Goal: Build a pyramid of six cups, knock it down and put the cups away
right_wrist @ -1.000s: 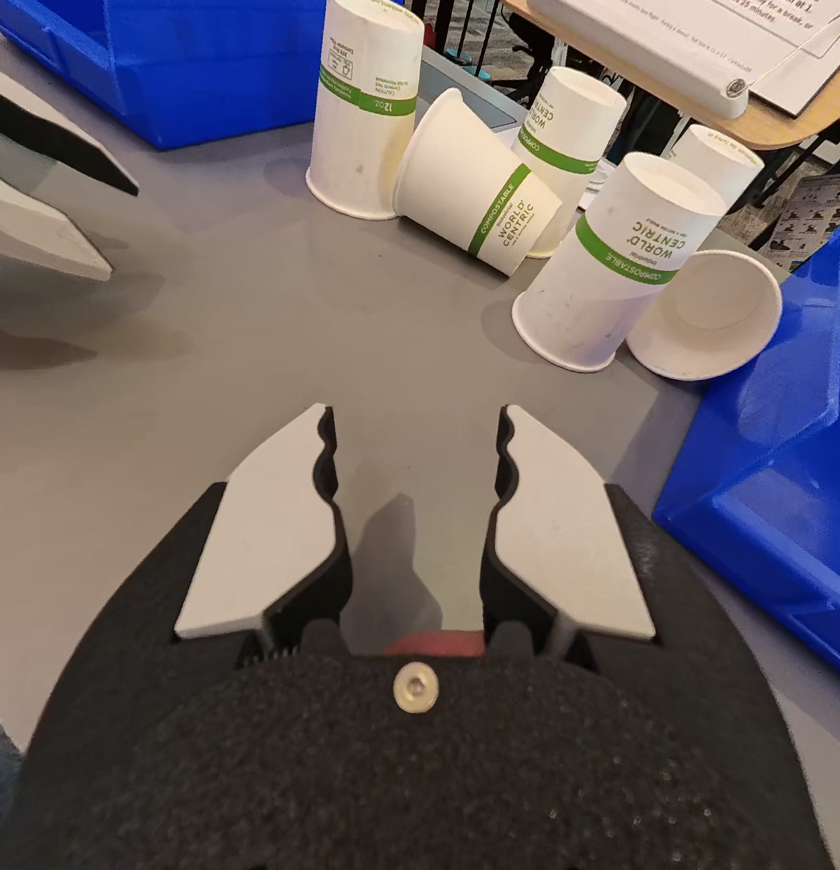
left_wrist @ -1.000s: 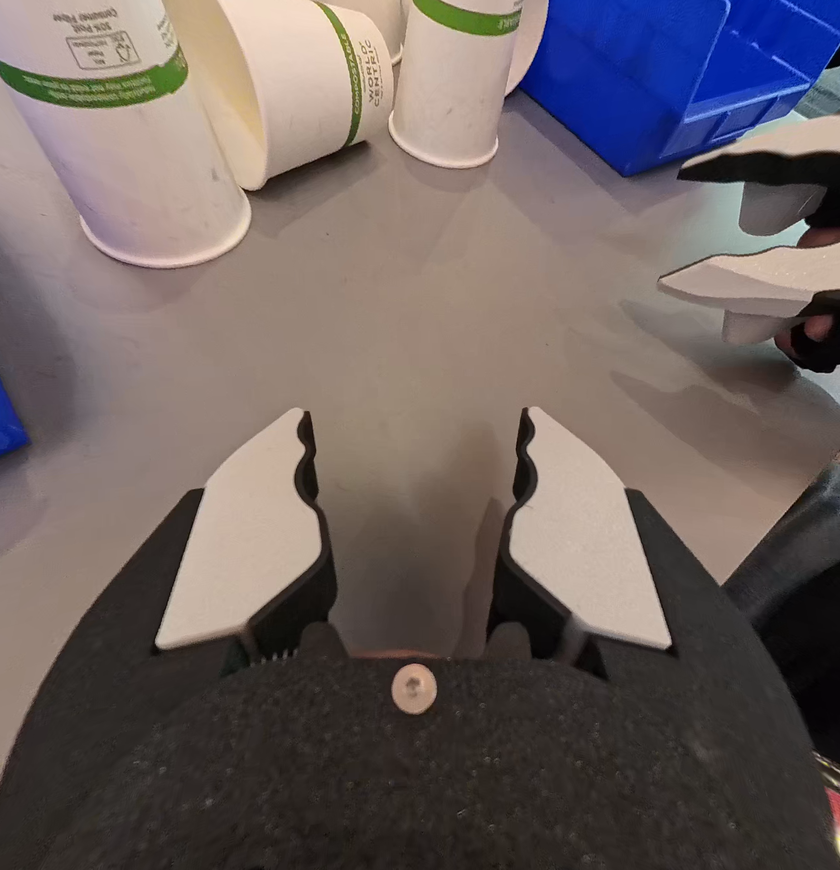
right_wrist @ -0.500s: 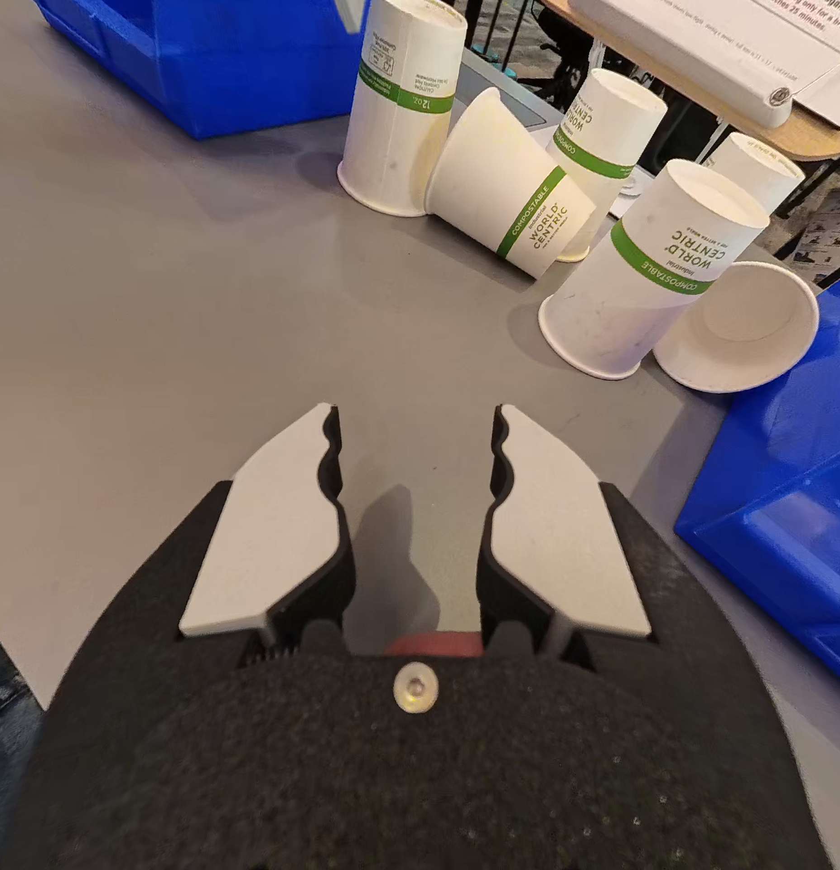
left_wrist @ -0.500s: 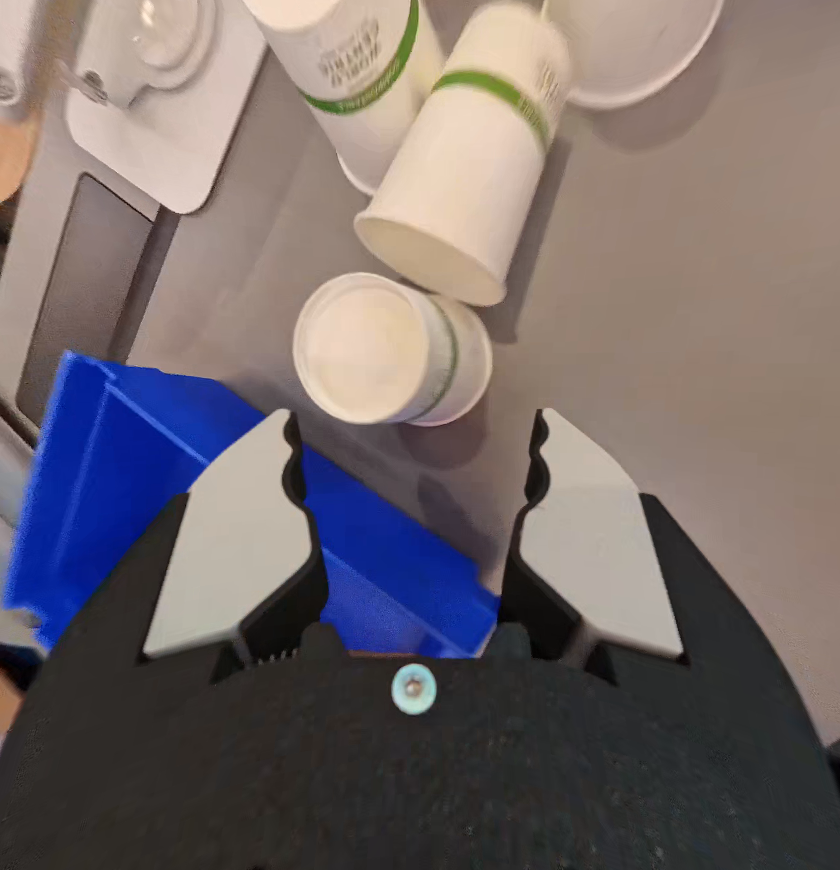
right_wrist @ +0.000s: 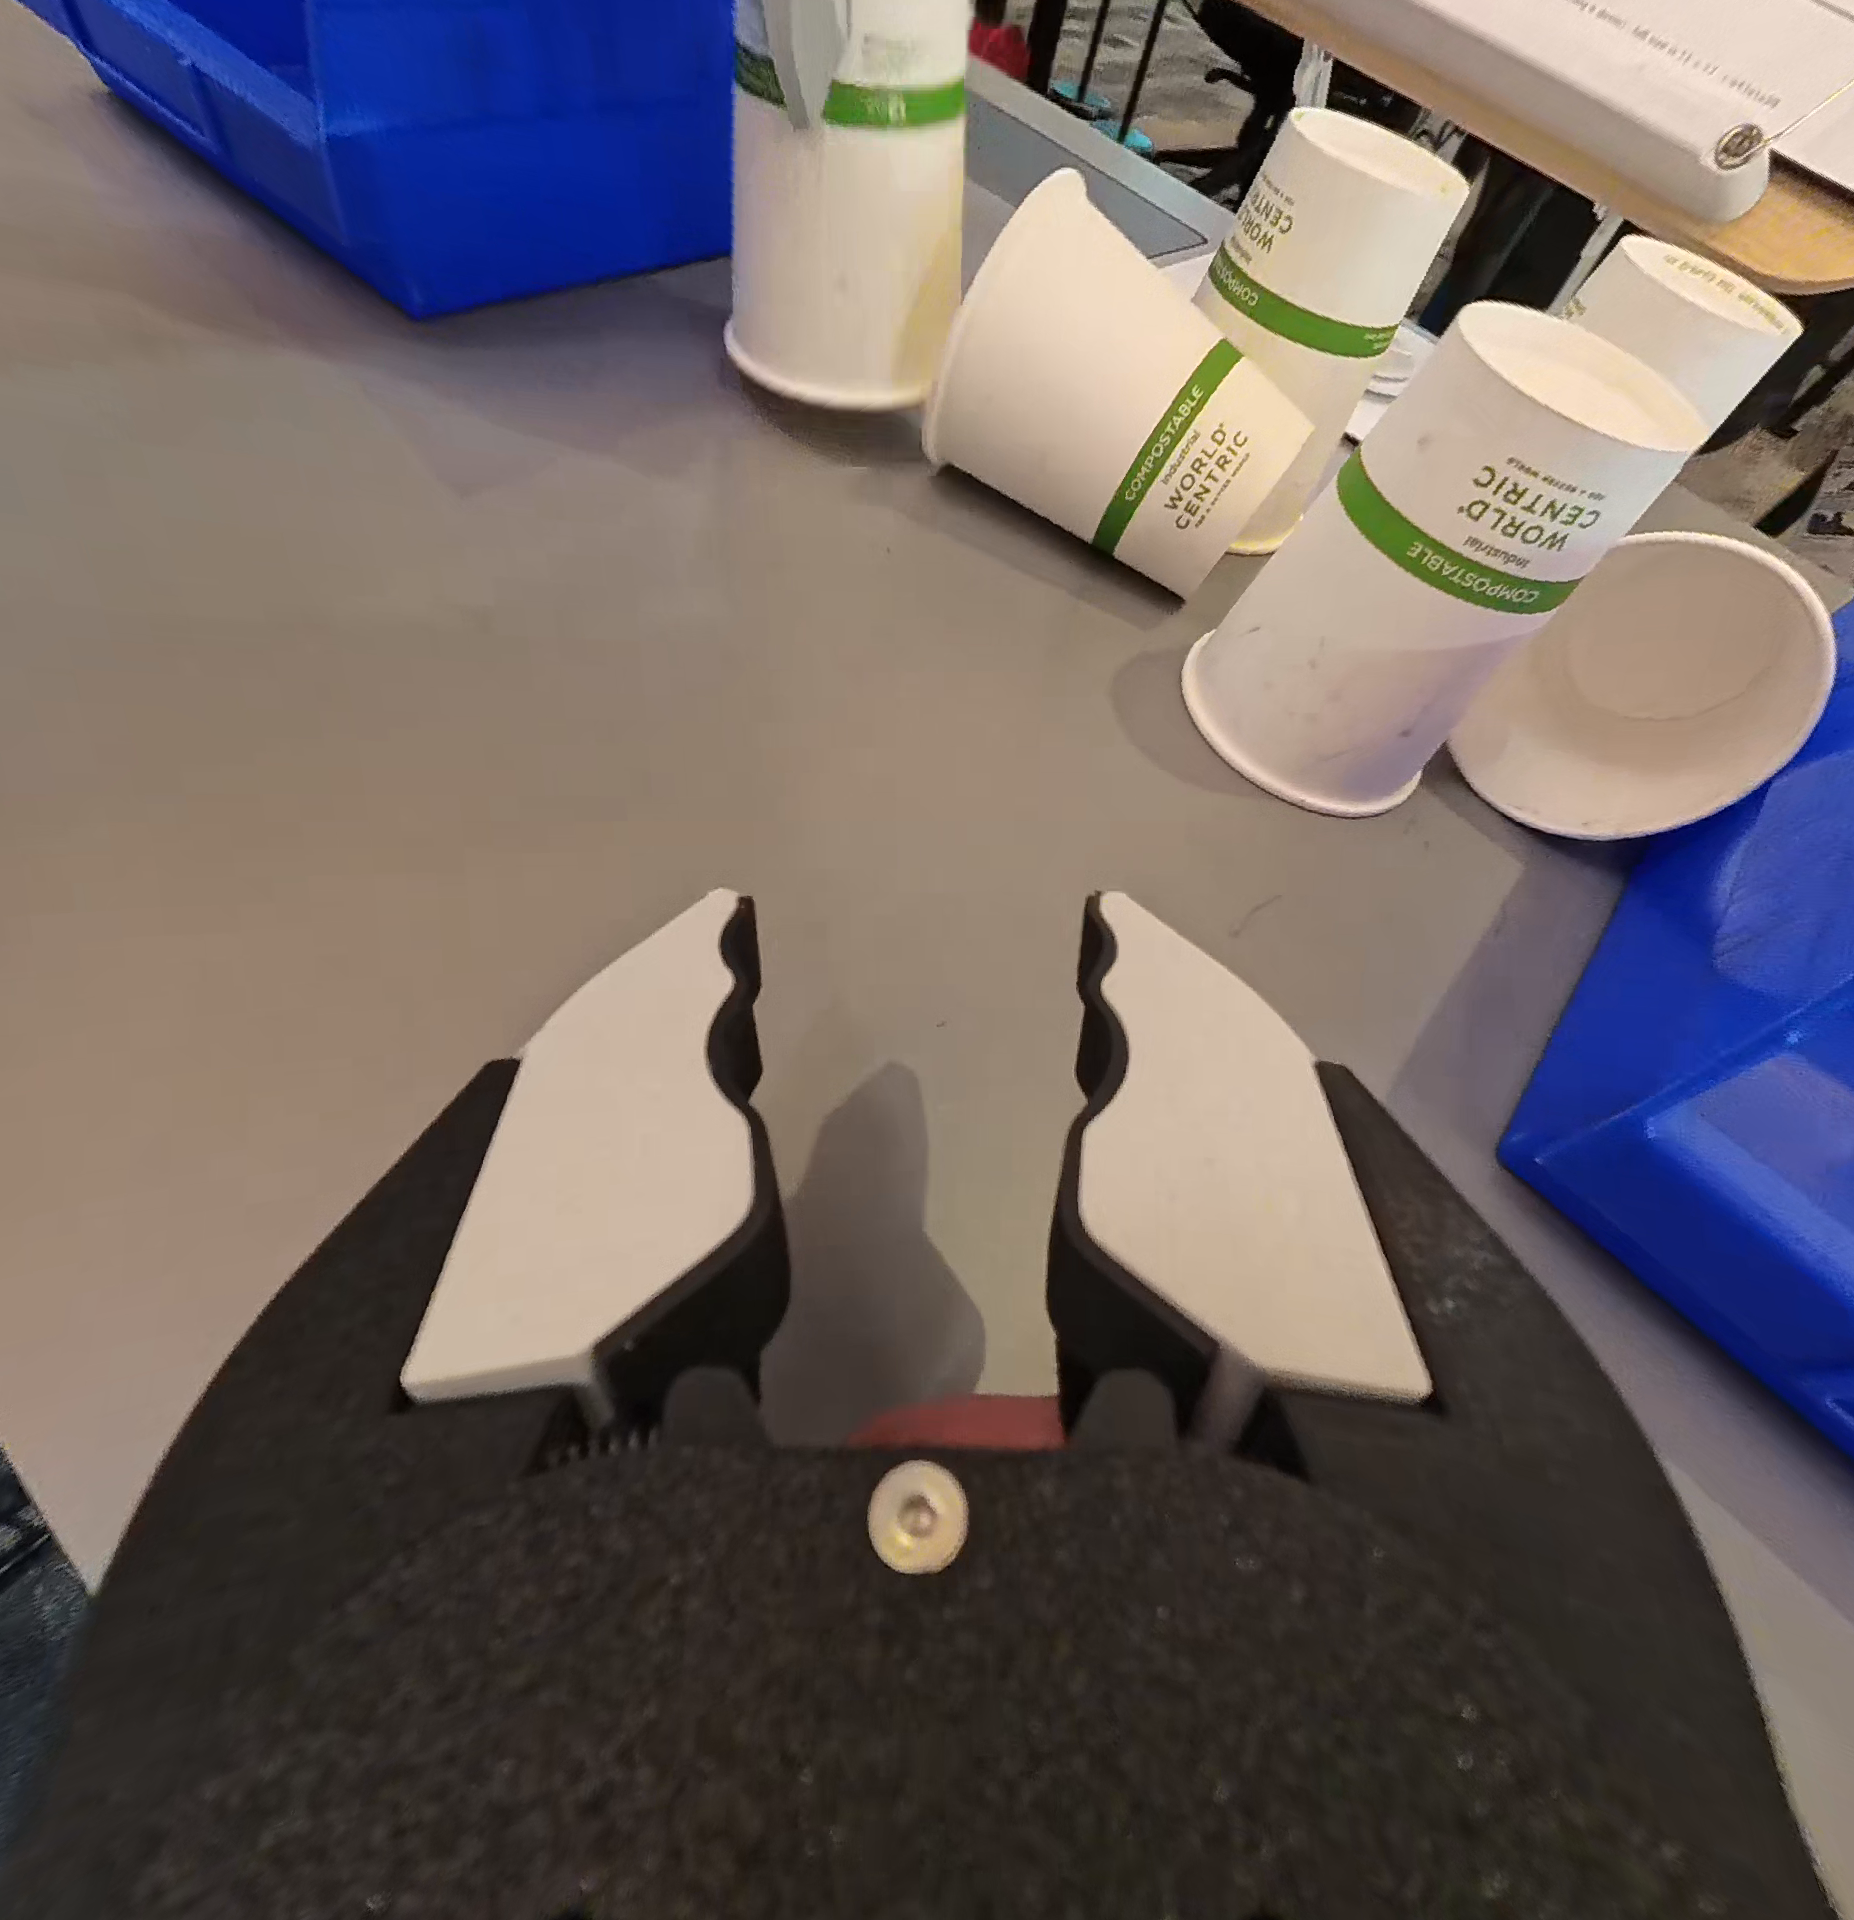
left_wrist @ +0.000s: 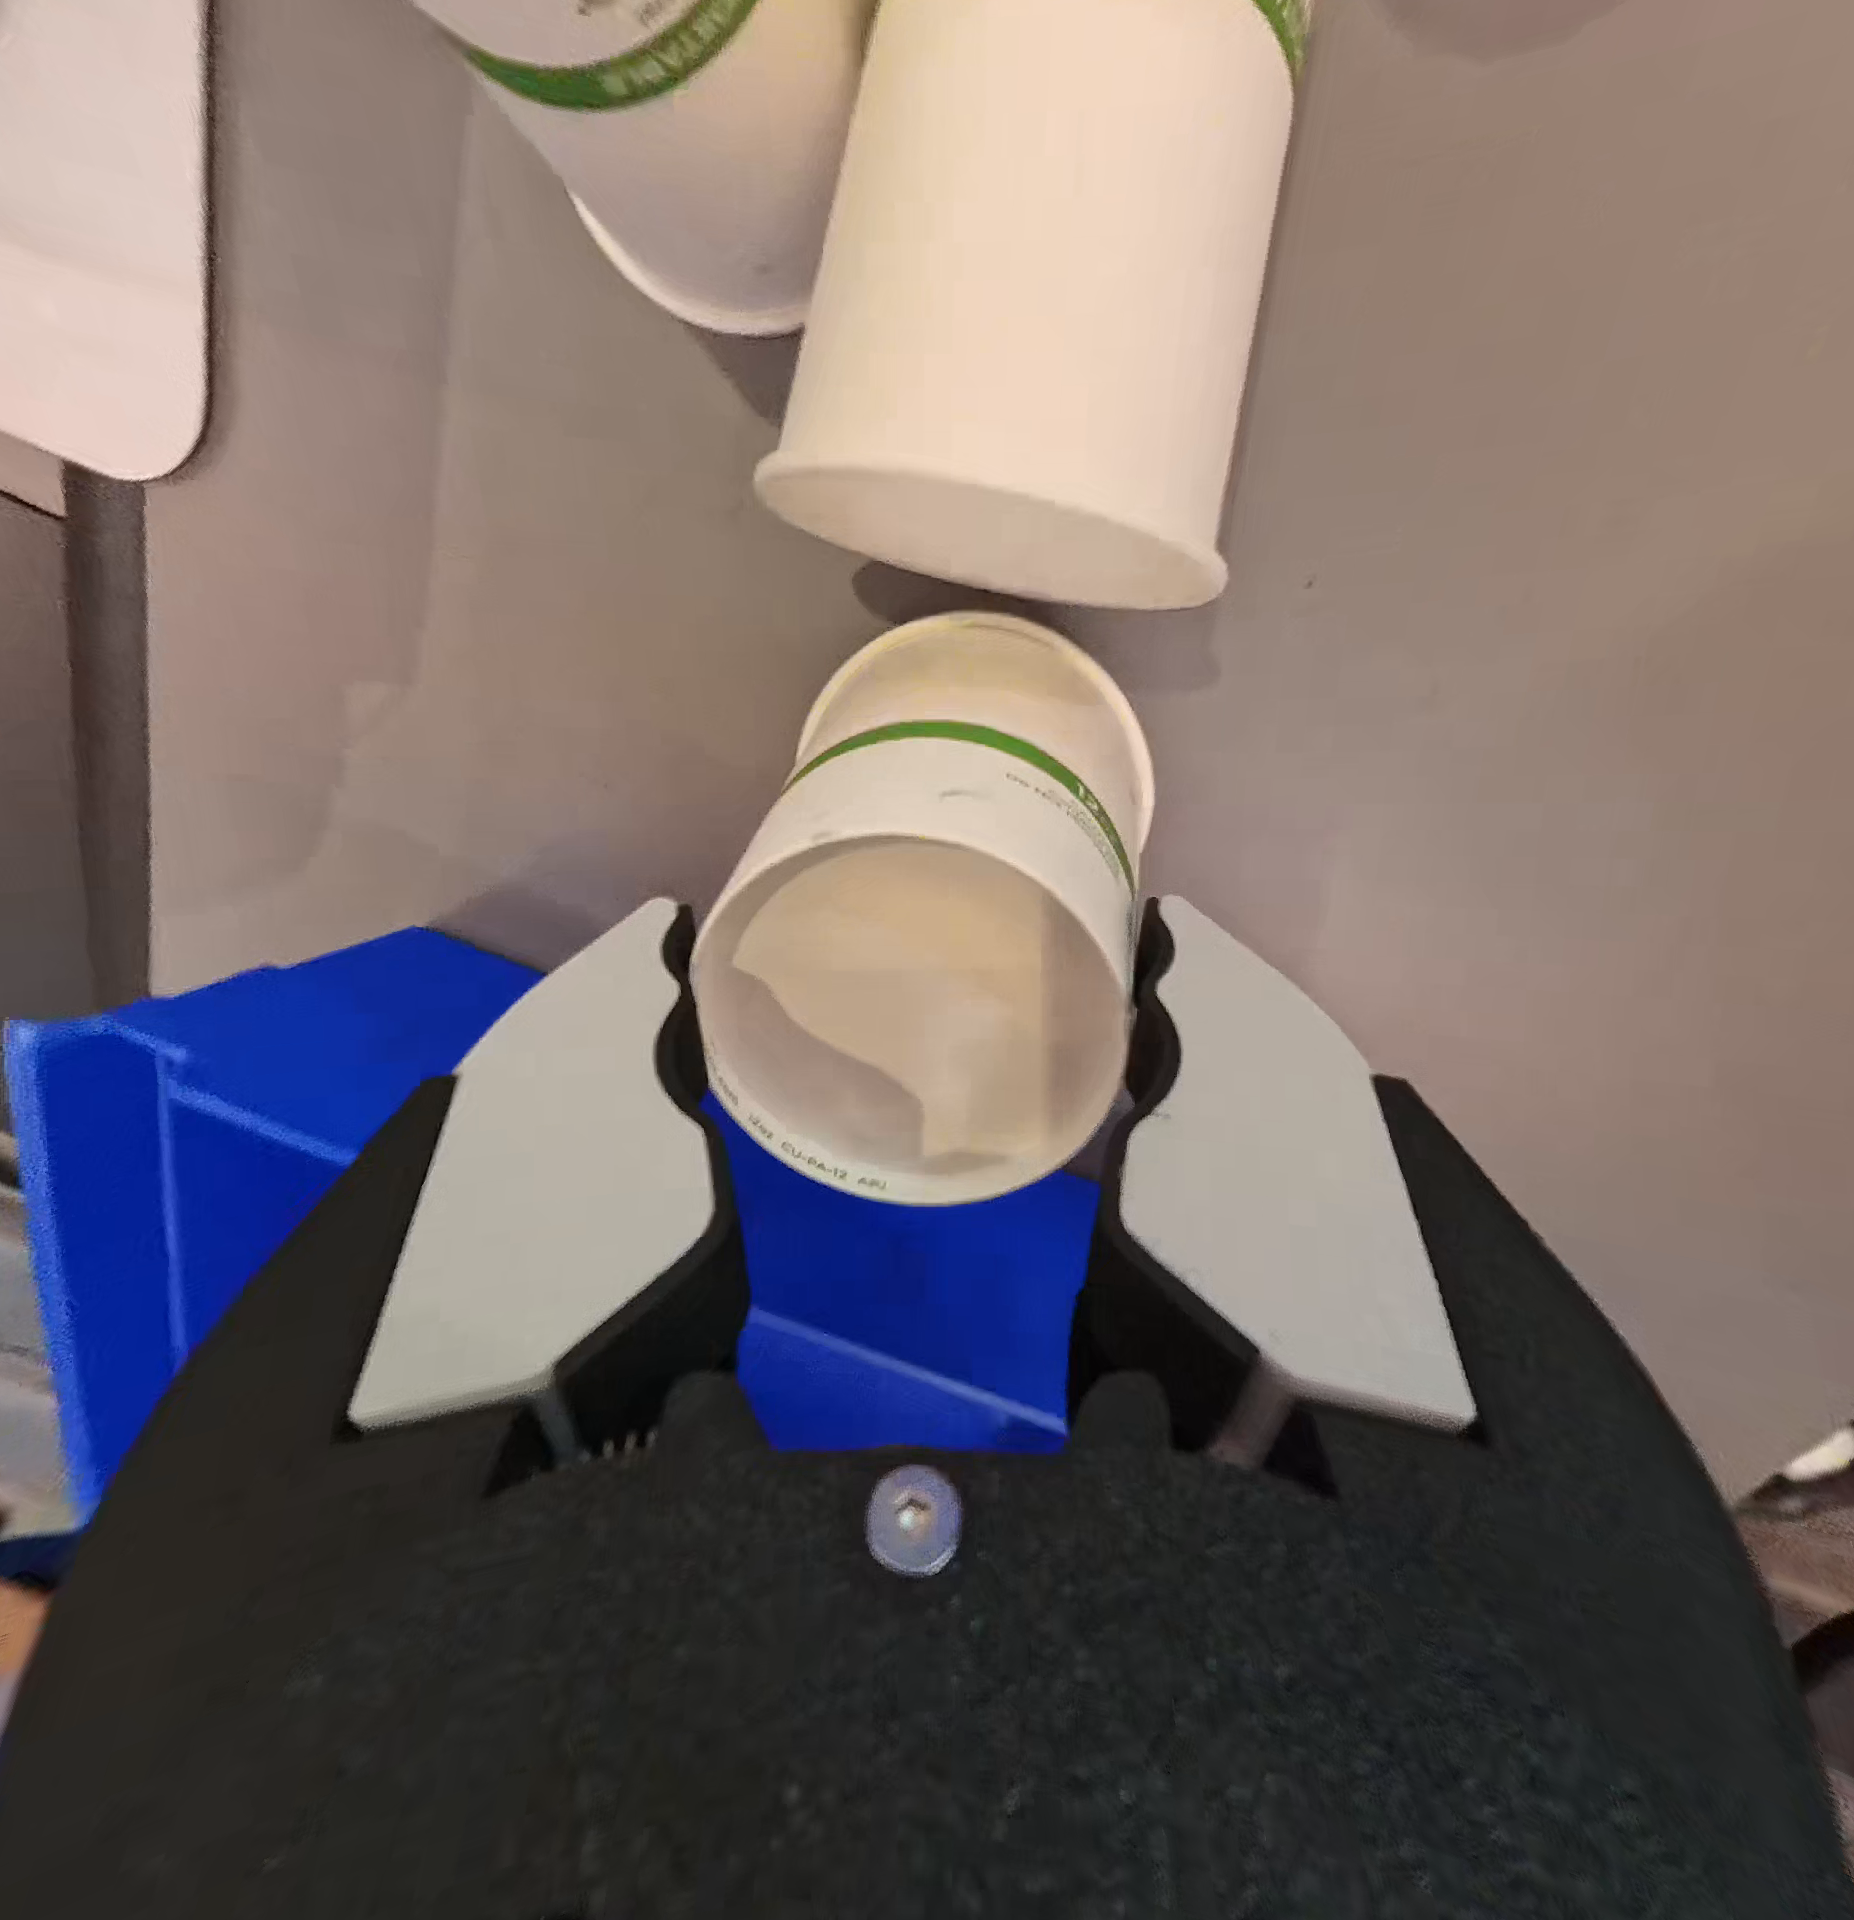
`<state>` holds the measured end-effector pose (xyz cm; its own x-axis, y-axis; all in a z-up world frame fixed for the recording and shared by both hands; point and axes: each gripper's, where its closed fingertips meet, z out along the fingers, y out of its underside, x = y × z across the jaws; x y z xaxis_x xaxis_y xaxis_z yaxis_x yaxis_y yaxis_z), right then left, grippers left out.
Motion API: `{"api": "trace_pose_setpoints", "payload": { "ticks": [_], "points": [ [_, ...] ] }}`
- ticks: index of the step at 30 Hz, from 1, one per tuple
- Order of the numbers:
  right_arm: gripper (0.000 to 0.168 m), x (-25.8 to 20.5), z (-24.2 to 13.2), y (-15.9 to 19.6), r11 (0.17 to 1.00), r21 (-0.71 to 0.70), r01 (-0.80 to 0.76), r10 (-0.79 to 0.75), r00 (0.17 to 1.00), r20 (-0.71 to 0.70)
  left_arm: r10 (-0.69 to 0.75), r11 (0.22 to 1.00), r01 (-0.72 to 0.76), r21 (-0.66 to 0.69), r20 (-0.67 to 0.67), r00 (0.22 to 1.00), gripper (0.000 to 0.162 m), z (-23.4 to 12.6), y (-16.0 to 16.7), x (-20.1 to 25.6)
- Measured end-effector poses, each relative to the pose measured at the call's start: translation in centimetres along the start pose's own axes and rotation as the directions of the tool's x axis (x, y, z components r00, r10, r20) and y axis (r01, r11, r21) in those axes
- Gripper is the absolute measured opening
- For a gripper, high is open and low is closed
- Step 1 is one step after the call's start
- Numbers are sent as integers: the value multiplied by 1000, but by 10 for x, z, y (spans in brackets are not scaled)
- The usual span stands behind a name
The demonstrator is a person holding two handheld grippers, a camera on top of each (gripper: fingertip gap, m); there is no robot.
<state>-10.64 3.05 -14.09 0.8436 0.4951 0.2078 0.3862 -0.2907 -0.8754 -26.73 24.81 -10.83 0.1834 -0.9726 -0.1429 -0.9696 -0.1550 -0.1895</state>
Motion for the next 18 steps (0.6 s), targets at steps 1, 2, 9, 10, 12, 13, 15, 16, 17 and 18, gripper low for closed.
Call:
{"api": "trace_pose_setpoints", "payload": {
  "ticks": [1, 2, 9, 10, 12, 13, 15, 16, 17, 18],
  "points": [
    [58, 1, 0, 0, 1000, 0, -8, 8, 1000, 2, -35, 997, 36, 65, -11, 999, 80, -10, 0, 0],
    [58, 3, 0, 1, 1000, 0, -20, 20, 1000, 7, -77, 986, 79, 147, -22, 997, 79, -22, 1, 0],
    [56, 4, 3, -28, 979, 100, -177, 149, 961, 234, -233, 447, 455, 770, -391, 891, 79, -135, 2, 24],
    [54, 1, 1, -43, 967, 145, -212, 157, 935, 319, -231, 343, 494, 799, -438, 869, 79, -145, 3, 29],
    [55, -2, -8, -81, 915, 246, -320, 172, 860, 481, -202, 186, 558, 809, -524, 827, 79, -156, 1, 41],
    [54, -3, -17, -102, 878, 295, -378, 160, 811, 563, -162, 153, 582, 799, -561, 812, 79, -158, -3, 51],
    [54, 2, -24, -135, 836, 353, -421, 110, 758, 643, -115, 125, 602, 788, -591, 798, 79, -157, -14, 68],
    [54, 4, -24, -147, 833, 375, -407, 77, 756, 650, -79, 134, 614, 778, -609, 789, 79, -155, -21, 78],
    [54, 6, -22, -157, 832, 397, -386, 46, 762, 646, -55, 135, 623, 771, -622, 781, 79, -153, -28, 85],
    [54, 8, -19, -165, 834, 410, -369, 26, 769, 639, -35, 137, 631, 764, -633, 774, 79, -152, -34, 92]
  ]
}}
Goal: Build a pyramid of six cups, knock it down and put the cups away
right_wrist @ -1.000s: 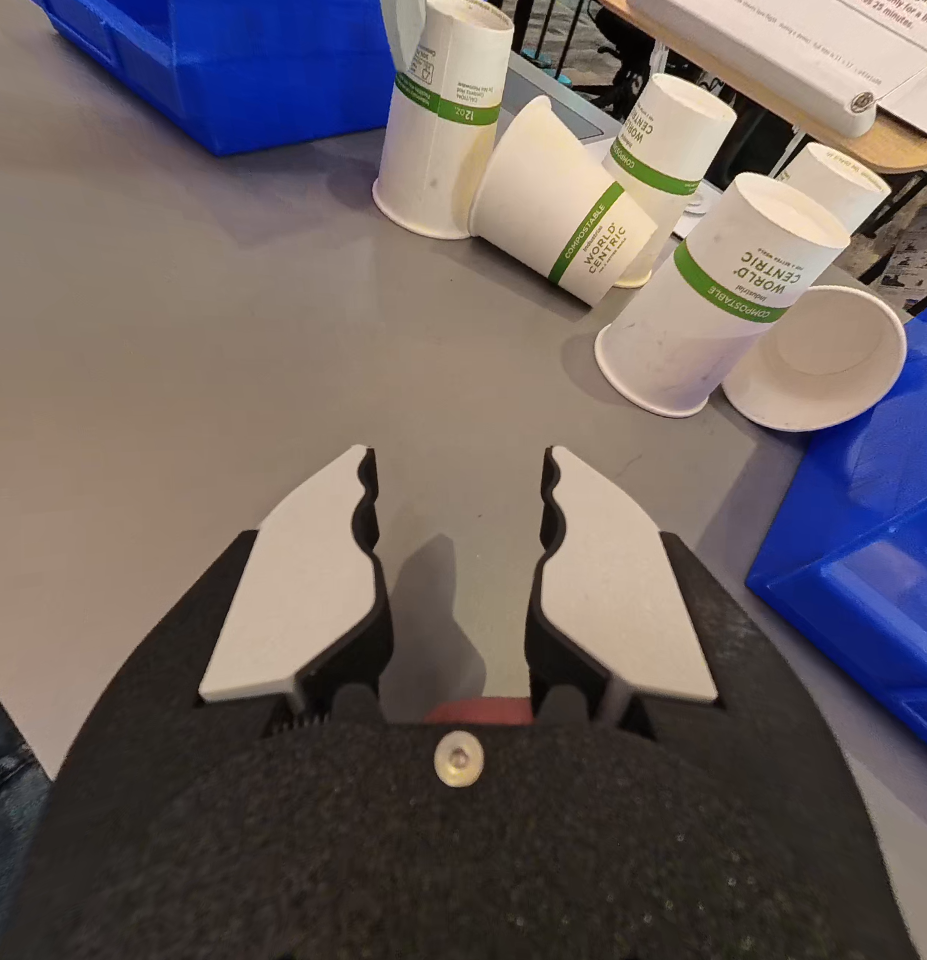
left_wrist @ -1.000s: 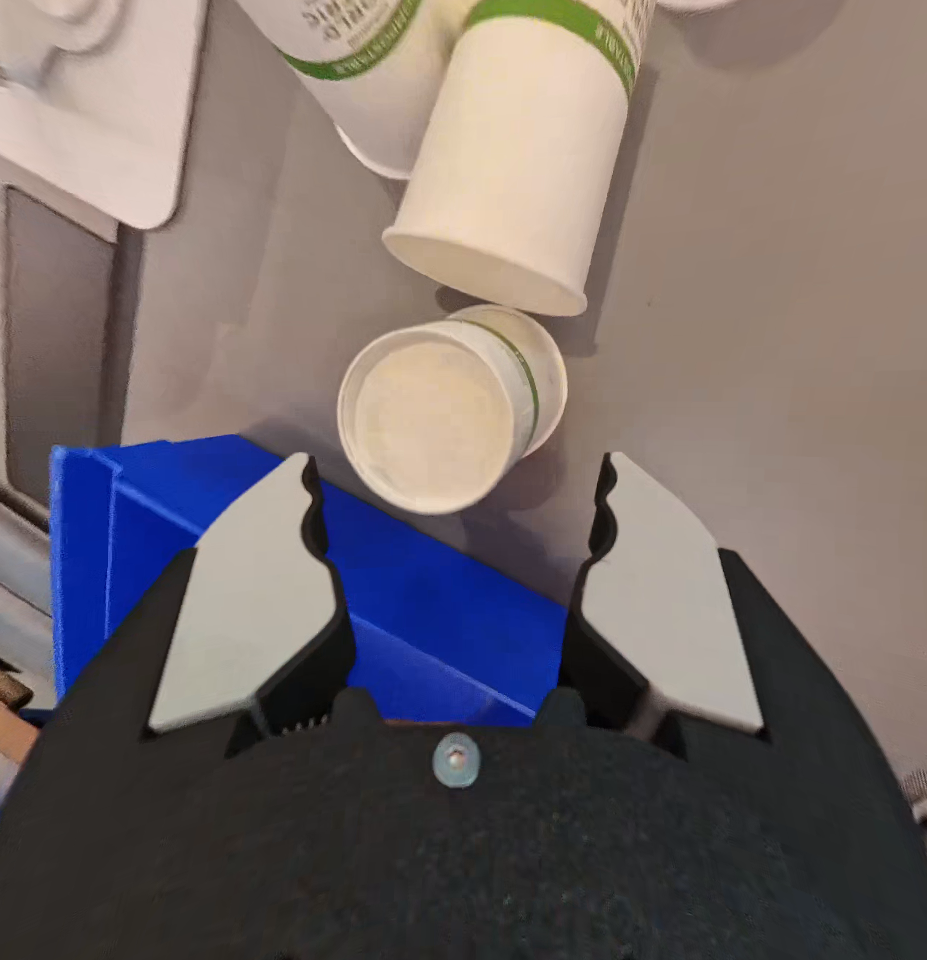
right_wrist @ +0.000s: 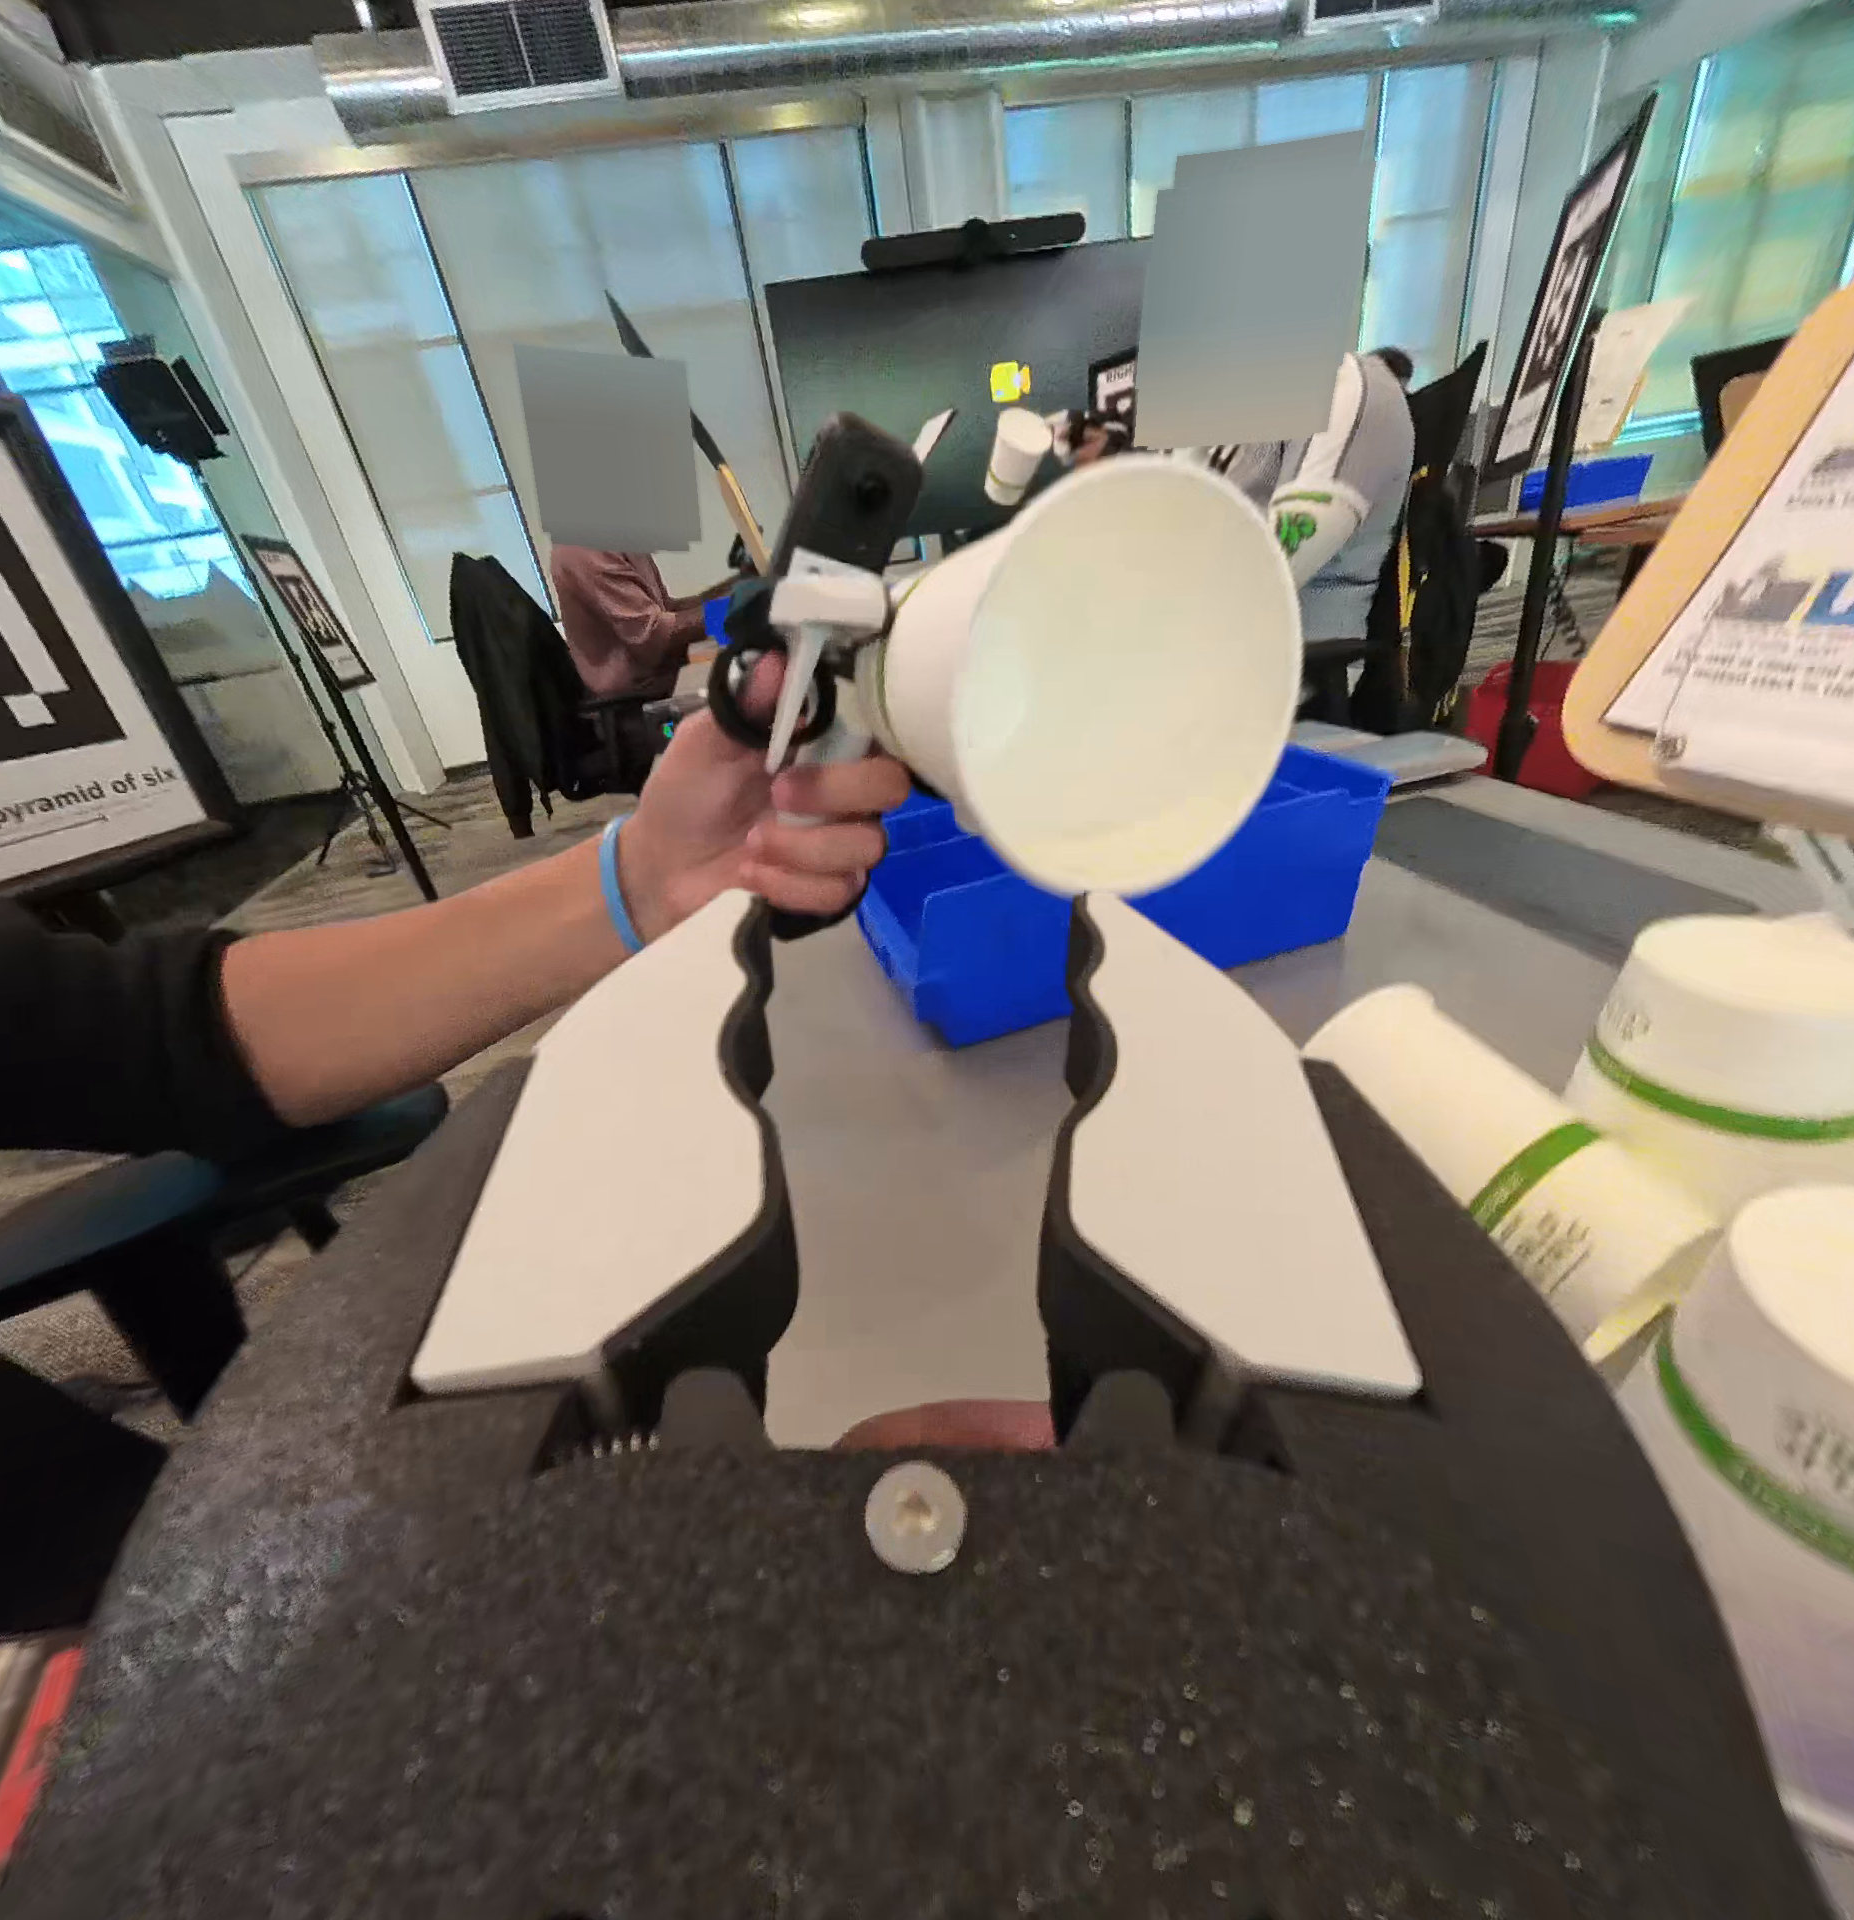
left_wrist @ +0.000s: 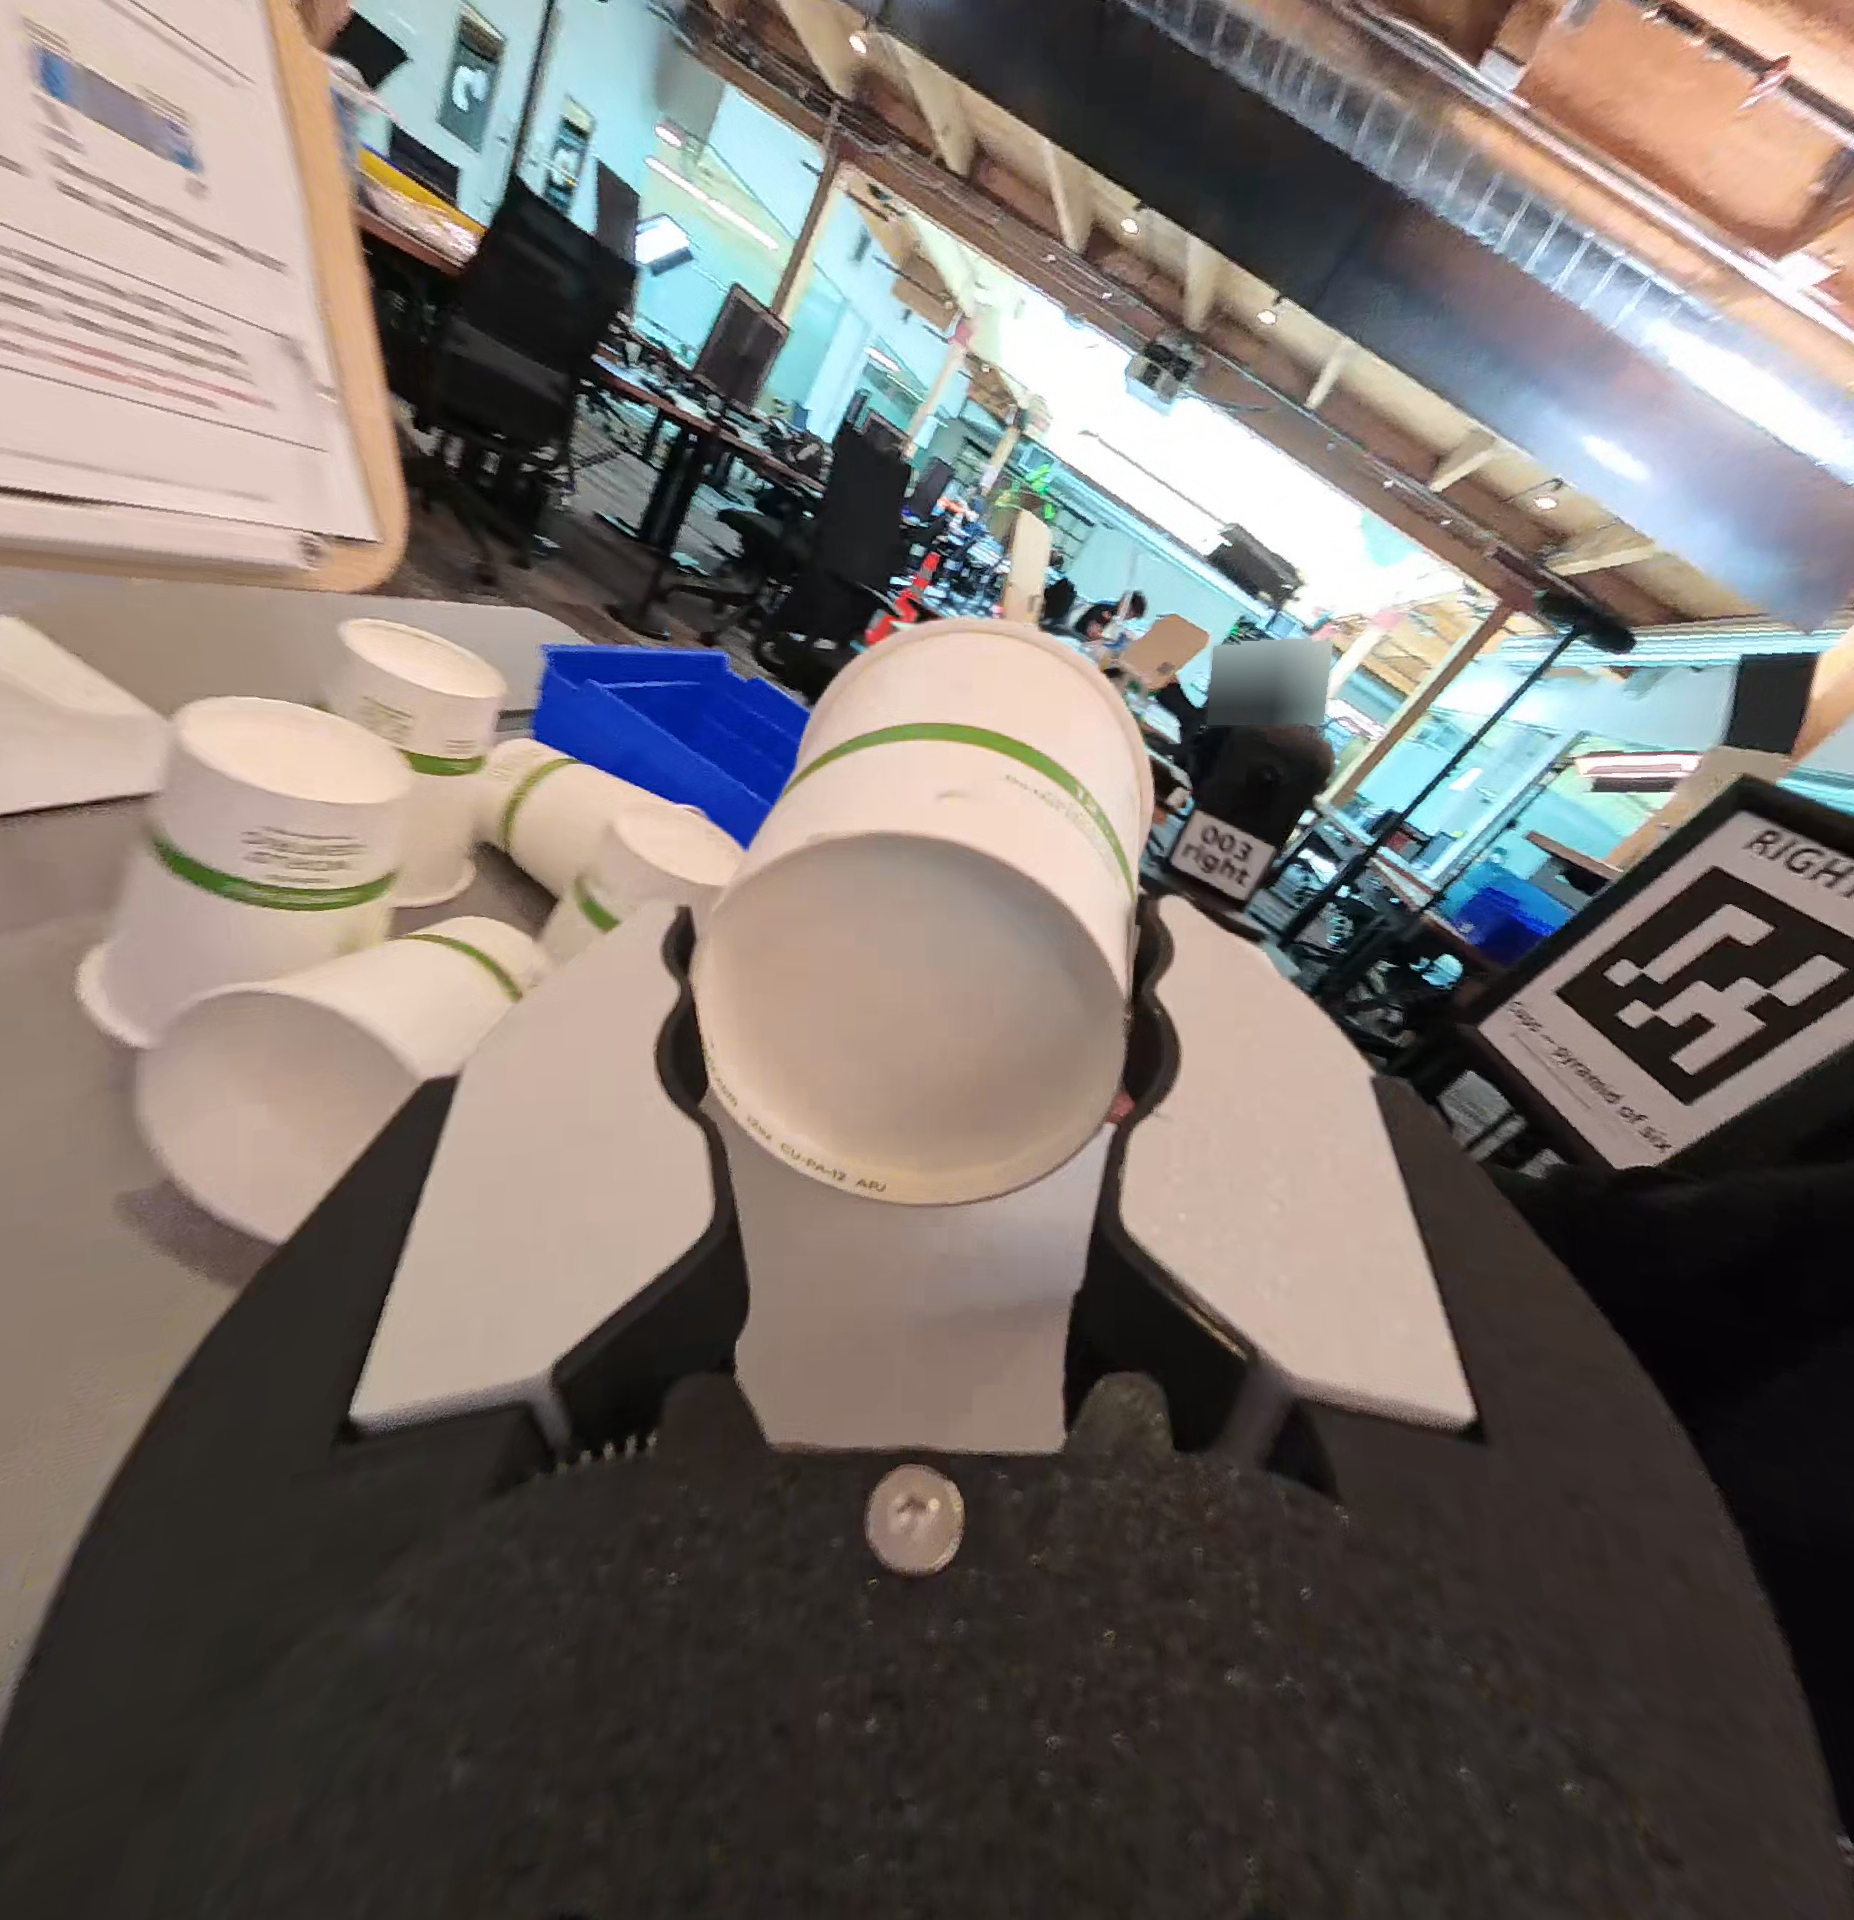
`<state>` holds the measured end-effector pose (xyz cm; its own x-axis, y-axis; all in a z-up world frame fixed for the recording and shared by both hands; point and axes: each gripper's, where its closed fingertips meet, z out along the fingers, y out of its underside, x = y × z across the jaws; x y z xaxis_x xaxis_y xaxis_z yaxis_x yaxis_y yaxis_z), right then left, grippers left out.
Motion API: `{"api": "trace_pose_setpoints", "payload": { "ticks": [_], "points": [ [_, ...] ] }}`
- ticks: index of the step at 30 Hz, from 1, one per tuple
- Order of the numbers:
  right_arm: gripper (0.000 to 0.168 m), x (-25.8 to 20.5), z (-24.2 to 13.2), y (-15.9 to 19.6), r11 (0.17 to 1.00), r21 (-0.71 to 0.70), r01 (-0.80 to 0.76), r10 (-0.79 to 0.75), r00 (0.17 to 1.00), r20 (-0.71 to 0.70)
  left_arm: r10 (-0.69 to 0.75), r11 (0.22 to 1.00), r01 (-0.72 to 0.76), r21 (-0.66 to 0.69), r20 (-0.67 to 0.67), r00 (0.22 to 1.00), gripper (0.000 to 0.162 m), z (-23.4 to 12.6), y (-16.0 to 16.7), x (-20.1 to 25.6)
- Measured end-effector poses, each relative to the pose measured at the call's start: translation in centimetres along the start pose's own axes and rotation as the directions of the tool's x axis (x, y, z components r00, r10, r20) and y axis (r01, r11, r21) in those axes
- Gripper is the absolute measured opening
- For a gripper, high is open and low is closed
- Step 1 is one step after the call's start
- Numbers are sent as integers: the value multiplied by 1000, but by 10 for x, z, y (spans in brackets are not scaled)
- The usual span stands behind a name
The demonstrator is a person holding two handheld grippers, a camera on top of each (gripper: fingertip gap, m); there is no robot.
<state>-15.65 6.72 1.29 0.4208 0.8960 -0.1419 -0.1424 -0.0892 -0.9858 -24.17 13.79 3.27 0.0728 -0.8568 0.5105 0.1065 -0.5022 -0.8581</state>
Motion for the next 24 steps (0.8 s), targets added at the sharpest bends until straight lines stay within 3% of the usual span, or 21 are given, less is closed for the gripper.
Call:
{"api": "trace_pose_setpoints", "payload": {
  "ticks": [4, 9, 12, 15, 16, 20, 24],
  "points": [
    [52, 6, 12, -7, 1000, 12, 8, -8, 1000, 27, -46, 999, 45, -11, -63, 997, 79, 26, 14, 11],
    [2, -4, 8, -1, 998, 31, 48, -51, 993, 104, -88, 994, 82, -68, -90, 992, 79, 43, 34, 13],
    [2, -3, 4, 4, 999, 7, 54, -55, 995, 88, -106, 993, 102, -65, -76, 991, 79, 45, 41, 12],
    [2, 5, -9, -7, 995, -15, 95, -95, 995, 34, -123, 990, 122, -65, -9, 992, 103, 33, 53, 11],
    [2, 10, -18, -17, 991, -33, 130, -130, 992, 0, -119, 991, 121, -53, 25, 993, 102, 25, 61, 13],
    [2, 52, -70, -83, 940, -177, 292, -328, 915, -233, -87, 993, 97, -68, 141, 986, 94, -4, 124, 31],
    [2, 122, -138, -123, 803, -553, 221, -490, 773, -403, -6, 989, 48, -138, 291, 957, 85, -22, 166, 36]
  ]
}}
